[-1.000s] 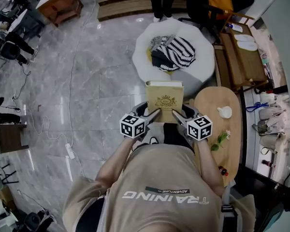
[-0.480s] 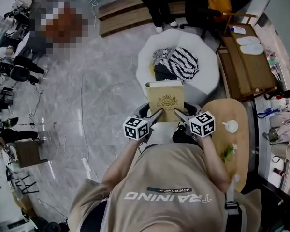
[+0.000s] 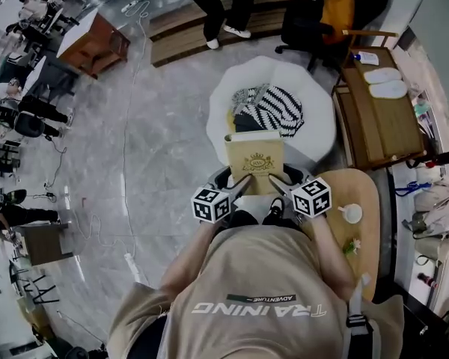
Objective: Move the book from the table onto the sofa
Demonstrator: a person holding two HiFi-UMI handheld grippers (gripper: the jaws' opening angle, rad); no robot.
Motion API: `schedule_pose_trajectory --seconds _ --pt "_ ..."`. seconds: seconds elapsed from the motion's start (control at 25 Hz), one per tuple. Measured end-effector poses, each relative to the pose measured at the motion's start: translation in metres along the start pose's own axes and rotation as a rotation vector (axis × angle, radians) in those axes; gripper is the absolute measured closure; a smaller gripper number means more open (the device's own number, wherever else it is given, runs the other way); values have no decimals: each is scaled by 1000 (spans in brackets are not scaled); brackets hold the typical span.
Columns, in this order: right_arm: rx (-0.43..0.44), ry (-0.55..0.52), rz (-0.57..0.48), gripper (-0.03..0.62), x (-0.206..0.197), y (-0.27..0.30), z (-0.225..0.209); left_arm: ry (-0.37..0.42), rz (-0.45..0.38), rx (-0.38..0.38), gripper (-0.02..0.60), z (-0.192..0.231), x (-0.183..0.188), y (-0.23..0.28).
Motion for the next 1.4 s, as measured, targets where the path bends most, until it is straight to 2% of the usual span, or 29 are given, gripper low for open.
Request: schedule_pose_trajectory --seconds 0.2,0.48,1.04,1.2,1.4 --pt "-16 -21 6 382 20 11 -10 -12 -20 -14 287 14 16 11" --pt "-77 -10 19 382 42 47 -28 -8 -8 -80 287 59 40 37" --pt "-219 71 30 382 79 129 -58 3 88 -219 287 158 89 89" --pt "-235 108 41 382 78 144 -69 -2 121 -242 287 175 91 103" --pt "-222 159 80 382 63 158 -92 -55 175 -239 287 189 76 125"
Point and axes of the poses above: the fingertips, and each gripper's own axes: y forward along the fingers, z to its left, x out of its top, the point moved 8 cm from there along -y, backward along the fingers
